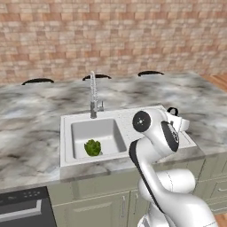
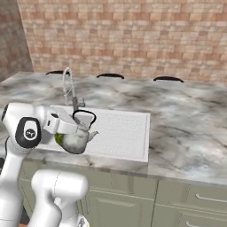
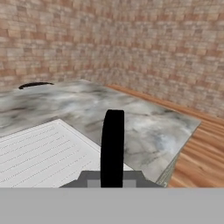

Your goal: Open the cabinet, pick the kettle from the cabinet, and place it in the sink.

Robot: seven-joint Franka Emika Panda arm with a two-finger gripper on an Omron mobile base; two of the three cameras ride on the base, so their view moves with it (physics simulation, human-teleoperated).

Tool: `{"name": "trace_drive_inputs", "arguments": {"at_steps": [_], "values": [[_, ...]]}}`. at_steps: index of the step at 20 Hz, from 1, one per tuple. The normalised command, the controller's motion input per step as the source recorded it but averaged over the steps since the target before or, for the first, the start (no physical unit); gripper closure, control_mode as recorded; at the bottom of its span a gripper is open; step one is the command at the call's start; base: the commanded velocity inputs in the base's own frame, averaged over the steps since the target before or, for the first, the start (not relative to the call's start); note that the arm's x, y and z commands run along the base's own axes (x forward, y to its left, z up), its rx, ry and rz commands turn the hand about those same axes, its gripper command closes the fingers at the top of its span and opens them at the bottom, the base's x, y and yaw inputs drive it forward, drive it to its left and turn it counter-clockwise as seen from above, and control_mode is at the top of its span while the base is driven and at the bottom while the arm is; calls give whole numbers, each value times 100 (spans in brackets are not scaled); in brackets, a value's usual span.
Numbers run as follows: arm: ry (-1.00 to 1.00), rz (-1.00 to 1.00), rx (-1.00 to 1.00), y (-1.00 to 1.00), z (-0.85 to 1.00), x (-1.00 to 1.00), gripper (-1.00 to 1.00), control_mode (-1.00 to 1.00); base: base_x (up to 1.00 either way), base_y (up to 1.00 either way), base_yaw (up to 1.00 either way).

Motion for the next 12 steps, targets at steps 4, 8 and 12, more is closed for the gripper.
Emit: {"name": "trace_drive_inputs", "arguments": {"at_steps": [4, 8, 12], "values": [[0, 0, 0, 0, 0, 0, 100, 100, 18, -9, 0], [0, 0, 0, 0, 0, 0, 100, 100, 0, 15, 0], [0, 0, 0, 0, 0, 0, 100, 100, 0, 37, -1]]}}
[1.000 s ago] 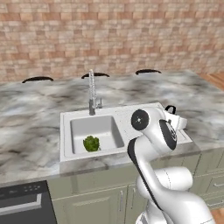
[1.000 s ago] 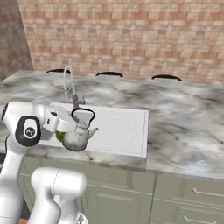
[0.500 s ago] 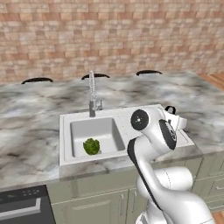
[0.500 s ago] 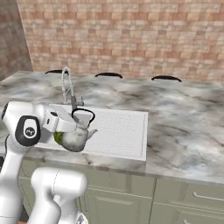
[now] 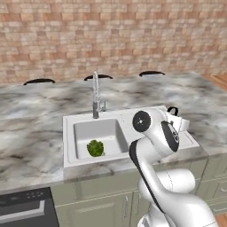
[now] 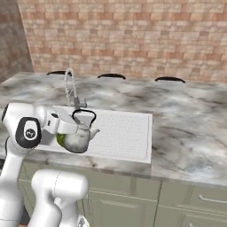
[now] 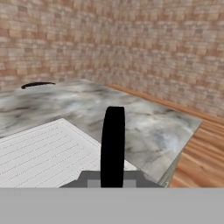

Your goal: Open the cabinet, pick the kettle from the cabinet, and place it in the sink.

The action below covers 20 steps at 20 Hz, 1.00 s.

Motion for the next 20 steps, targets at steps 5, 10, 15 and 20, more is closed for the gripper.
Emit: {"name": "trace_drive_inputs", "arguments": {"at_steps": [5, 10, 15, 20], "values": [[0, 0, 0, 0, 0, 0, 100, 100, 4, 40, -1], [0, 0, 0, 0, 0, 0, 100, 100, 16, 33, -1], [0, 0, 0, 0, 0, 0, 100, 100, 32, 15, 0], [0, 0, 0, 0, 0, 0, 100, 100, 37, 6, 0]]}}
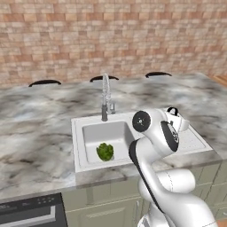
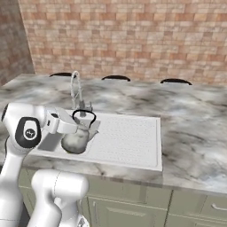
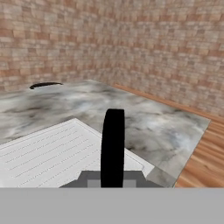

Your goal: Open the cabinet, pick the kettle from the cabinet, and place it in the sink.

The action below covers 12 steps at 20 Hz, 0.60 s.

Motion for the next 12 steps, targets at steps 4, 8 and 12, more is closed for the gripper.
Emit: {"name": "trace_drive_inputs", "arguments": {"at_steps": [4, 8, 12], "values": [[0, 0, 0, 0, 0, 0, 100, 100, 25, 5, 0], [0, 0, 0, 0, 0, 0, 100, 100, 8, 0, 0], [0, 0, 0, 0, 0, 0, 100, 100, 0, 0, 0]]}}
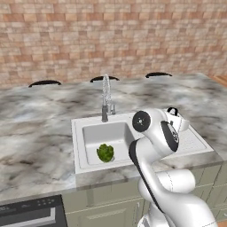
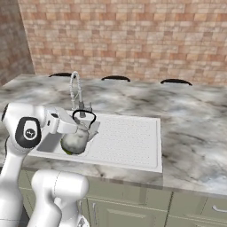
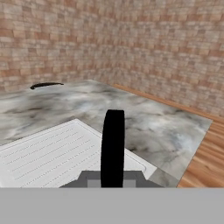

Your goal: Open the cabinet, pick the kettle from the cabinet, and place it in the sink.

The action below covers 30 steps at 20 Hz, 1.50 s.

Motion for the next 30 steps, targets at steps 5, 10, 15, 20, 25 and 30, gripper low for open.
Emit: {"name": "trace_drive_inputs", "arguments": {"at_steps": [5, 10, 15, 20, 25, 30], "values": [[0, 0, 0, 0, 0, 0, 100, 100, 0, 0, 0], [0, 0, 0, 0, 0, 0, 100, 100, 0, 0, 0], [0, 0, 0, 0, 0, 0, 100, 100, 0, 0, 0], [0, 0, 0, 0, 0, 0, 100, -100, 0, 0, 0], [0, 0, 0, 0, 0, 0, 100, -100, 0, 0, 0], [0, 0, 0, 0, 0, 0, 100, -100, 0, 0, 0]]}}
